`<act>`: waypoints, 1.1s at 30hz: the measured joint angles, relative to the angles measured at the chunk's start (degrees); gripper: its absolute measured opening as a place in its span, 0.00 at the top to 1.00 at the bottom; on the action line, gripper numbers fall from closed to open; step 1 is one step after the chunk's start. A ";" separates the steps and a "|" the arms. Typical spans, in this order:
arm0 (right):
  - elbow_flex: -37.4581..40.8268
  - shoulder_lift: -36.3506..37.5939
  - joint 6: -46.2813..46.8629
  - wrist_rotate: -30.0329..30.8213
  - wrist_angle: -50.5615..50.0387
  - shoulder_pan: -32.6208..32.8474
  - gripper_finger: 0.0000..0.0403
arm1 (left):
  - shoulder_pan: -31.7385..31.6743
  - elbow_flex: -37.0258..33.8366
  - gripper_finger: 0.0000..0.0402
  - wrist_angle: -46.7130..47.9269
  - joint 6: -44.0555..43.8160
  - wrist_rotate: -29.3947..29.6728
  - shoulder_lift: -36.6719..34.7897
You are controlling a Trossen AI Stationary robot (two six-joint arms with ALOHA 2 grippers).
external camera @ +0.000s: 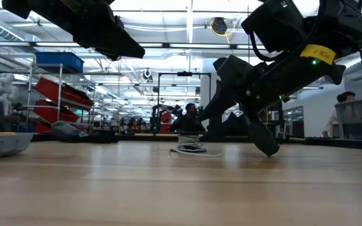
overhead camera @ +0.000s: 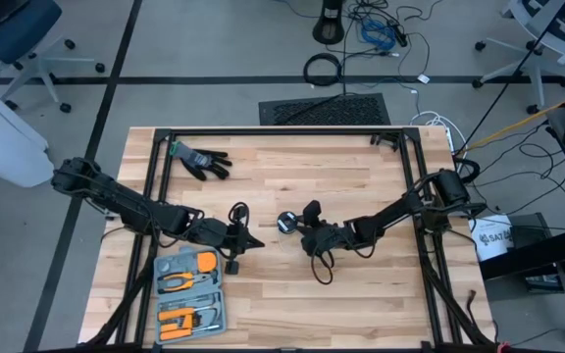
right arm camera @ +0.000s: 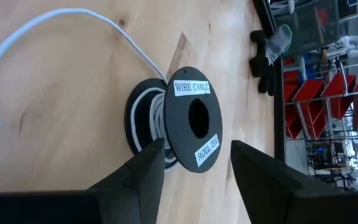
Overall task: Coil cords
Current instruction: Uncoil the white cable wire from the spool
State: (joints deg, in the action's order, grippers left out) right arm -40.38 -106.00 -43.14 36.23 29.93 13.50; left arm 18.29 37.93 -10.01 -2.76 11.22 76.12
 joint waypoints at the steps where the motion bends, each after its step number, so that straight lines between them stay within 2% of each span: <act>1: 0.00 0.00 -0.19 -0.07 0.02 0.00 0.58 | -0.01 0.00 0.99 0.01 0.00 0.00 0.00; 17: 0.07 -0.02 1.73 -0.79 -0.11 -0.88 0.58 | -0.01 0.00 0.99 -0.21 -0.01 0.20 0.00; 21: 0.07 -0.02 1.62 -2.94 -0.15 -1.11 0.58 | 0.00 0.00 0.99 -0.21 -0.01 0.21 0.00; 30: 0.07 -0.02 0.50 -4.10 -0.11 -1.85 0.70 | -0.01 0.00 0.99 -0.29 0.01 0.42 0.00; 33: 0.07 -0.02 -0.04 -6.50 -0.11 -1.99 0.74 | 0.00 0.00 0.99 -0.33 0.01 1.27 0.00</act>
State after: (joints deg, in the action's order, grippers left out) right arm -40.32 -106.02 -43.18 29.73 29.82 11.51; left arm 18.30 37.93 -10.34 -2.74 12.49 76.12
